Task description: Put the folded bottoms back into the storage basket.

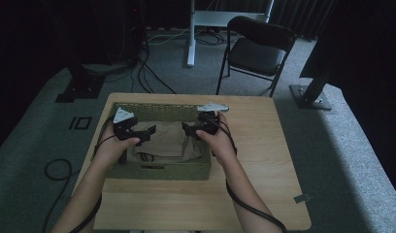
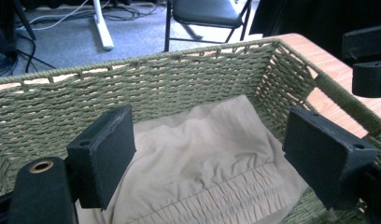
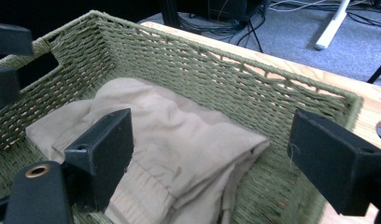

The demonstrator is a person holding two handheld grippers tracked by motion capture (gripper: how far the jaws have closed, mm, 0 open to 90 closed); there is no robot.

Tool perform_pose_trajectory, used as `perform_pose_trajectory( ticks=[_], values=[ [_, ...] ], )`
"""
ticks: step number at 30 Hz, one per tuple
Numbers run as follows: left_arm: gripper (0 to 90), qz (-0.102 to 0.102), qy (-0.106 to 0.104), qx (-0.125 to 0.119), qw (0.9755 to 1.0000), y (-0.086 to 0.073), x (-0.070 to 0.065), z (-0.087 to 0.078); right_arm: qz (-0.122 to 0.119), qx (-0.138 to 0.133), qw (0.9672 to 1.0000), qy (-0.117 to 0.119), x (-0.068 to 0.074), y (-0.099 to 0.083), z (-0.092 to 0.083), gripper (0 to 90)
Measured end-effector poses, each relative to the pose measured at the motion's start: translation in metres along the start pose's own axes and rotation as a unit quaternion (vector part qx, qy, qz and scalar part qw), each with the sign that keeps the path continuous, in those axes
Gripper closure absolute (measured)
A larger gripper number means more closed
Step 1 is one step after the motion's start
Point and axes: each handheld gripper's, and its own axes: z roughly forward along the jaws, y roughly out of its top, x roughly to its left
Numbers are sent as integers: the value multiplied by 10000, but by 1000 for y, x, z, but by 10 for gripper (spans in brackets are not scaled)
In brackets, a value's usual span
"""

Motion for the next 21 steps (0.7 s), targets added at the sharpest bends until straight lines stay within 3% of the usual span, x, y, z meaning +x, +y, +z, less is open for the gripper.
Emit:
perform_pose_trajectory(
  ticks=[9,13,16,21],
  values=[
    [166,-8,-214,-29,9998,-7,-12,-11,-84,-177,9998,-13,-5,-3,-23,139],
    [166,56,-220,-64,9997,-10,-16,-18,-113,-217,9997,-28,-6,-3,-31,139],
    [165,-8,-258,-141,9996,-13,-20,-22,-156,-290,9994,-81,-9,-5,-41,139],
    [165,101,-260,-220,9994,-20,-27,-30,-173,-336,9992,-98,-13,-13,-49,138]
  ],
)
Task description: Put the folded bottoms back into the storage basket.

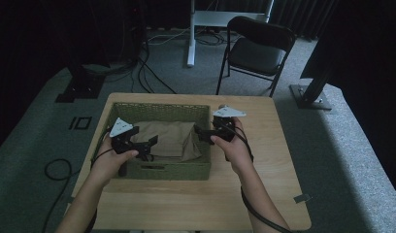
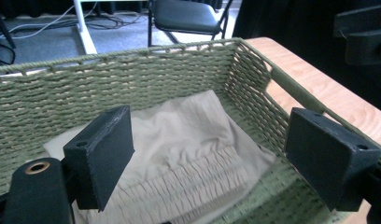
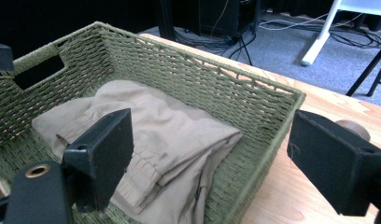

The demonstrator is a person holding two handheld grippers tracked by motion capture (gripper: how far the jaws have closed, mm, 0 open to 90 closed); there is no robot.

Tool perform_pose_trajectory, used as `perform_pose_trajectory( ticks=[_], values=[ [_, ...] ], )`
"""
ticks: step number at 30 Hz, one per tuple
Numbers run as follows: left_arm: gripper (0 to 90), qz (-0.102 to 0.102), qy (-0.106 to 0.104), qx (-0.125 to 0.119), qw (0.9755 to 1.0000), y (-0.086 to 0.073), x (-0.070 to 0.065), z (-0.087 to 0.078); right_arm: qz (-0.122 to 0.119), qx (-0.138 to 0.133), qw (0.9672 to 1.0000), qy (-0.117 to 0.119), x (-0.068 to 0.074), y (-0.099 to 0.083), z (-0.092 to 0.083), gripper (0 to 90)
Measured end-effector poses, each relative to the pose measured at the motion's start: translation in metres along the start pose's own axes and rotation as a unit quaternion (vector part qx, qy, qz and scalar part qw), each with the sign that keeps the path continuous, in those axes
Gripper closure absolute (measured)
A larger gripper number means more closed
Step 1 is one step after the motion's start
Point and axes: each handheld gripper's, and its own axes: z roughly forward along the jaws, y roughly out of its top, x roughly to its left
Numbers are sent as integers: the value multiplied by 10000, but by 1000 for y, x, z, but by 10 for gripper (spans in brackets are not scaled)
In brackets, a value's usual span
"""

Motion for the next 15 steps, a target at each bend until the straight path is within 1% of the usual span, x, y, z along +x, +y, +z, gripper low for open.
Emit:
perform_pose_trajectory(
  ticks=[2,3,7,9,11,13,15],
  values=[
    [165,-38,-36,-51,10000,-6,-3,-3,46,-99,9999,-72,-2,-4,-4,138],
    [166,-14,-75,-16,10000,-8,-5,-4,36,-114,9999,-88,-4,-5,-6,138],
    [166,42,-160,-58,9998,-17,-11,-12,25,-96,9999,-52,-9,-12,-13,138],
    [165,-49,-166,-137,9998,-21,-12,-17,3,-86,9999,-52,-10,-15,-17,138],
    [166,-1,-156,-161,9997,-25,-14,-21,-47,-74,9999,-58,-12,-19,-21,138],
    [166,-27,-231,-175,9996,-29,-17,-24,-41,-73,10000,-39,-13,-24,-24,138],
    [165,28,-244,-182,9995,-33,-19,-28,-59,-61,10000,-41,-15,-29,-26,138]
  ],
)
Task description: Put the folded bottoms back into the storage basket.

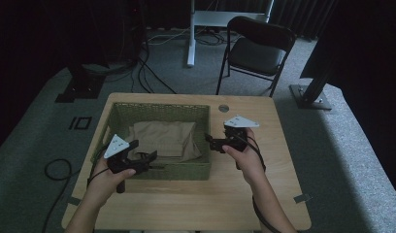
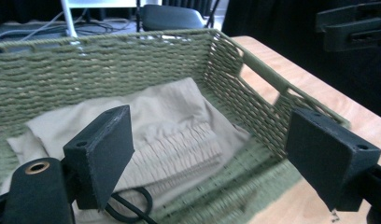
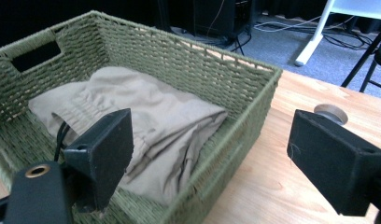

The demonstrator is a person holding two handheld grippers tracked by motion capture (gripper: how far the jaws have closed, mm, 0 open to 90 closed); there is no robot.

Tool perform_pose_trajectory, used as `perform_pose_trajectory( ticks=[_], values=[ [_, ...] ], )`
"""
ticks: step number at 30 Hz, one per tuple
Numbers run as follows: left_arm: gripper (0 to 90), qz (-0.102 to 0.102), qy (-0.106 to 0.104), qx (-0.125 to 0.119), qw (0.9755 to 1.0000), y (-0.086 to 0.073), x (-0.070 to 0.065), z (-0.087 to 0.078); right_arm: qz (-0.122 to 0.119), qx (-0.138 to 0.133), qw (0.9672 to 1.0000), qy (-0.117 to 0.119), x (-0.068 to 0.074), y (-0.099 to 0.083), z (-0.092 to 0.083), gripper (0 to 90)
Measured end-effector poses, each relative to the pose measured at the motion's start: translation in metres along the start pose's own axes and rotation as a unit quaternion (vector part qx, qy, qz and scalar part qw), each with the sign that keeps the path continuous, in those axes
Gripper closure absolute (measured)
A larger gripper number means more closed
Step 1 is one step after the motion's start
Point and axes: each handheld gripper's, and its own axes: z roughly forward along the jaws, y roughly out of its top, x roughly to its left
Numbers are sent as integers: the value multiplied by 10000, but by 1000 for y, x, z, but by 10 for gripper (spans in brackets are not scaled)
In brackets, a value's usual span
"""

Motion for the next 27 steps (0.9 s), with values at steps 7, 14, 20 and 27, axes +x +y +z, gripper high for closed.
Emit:
perform_pose_trajectory(
  ticks=[7,14,20,27],
  values=[
    [165,16,-14,-107,9999,-11,-8,-9,64,-22,10000,-16,-8,-18,-11,138],
    [165,34,-96,-138,9999,-27,-16,-14,37,64,9999,-92,-13,-38,-21,138],
    [165,66,-191,-79,9998,-42,-24,-19,113,73,9998,-163,-20,-52,-29,138],
    [165,69,-118,15,9999,-60,-26,-17,156,135,9996,-191,-24,-73,-34,138]
  ],
)
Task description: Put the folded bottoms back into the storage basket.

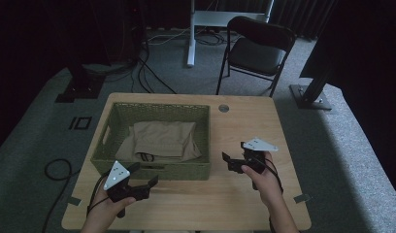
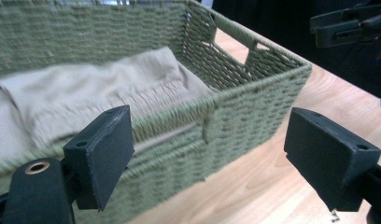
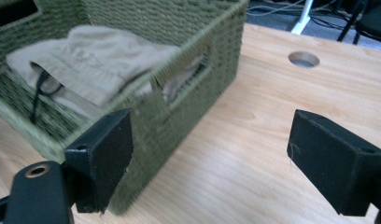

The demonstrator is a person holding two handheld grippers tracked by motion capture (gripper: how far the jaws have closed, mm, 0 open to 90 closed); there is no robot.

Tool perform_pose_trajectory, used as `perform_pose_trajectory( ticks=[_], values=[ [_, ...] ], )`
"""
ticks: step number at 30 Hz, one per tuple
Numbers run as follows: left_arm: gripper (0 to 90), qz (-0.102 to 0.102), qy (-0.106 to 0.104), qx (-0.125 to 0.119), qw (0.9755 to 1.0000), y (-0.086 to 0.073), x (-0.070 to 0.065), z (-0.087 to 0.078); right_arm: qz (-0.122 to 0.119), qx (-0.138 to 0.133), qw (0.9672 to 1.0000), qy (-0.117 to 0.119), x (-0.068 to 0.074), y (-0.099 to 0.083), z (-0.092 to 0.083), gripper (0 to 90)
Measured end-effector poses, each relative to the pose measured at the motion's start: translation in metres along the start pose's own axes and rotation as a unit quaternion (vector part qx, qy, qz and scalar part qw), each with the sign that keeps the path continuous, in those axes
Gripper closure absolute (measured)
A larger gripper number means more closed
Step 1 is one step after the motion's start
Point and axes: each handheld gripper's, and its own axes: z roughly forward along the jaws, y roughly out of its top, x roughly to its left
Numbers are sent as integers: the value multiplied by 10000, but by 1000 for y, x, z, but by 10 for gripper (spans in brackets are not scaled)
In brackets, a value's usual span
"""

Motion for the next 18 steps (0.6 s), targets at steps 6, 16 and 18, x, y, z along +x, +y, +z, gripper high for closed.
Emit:
perform_pose_trajectory(
  ticks=[6,16,18],
  values=[
    [165,-193,11,123,9997,-22,9,6,47,169,9998,-95,-7,-19,1,138],
    [165,-584,407,283,9971,-55,29,10,81,458,9983,-341,-21,-51,-2,138],
    [165,-624,448,343,9965,-59,32,9,104,504,9979,-388,-25,-55,-4,138]
  ],
)
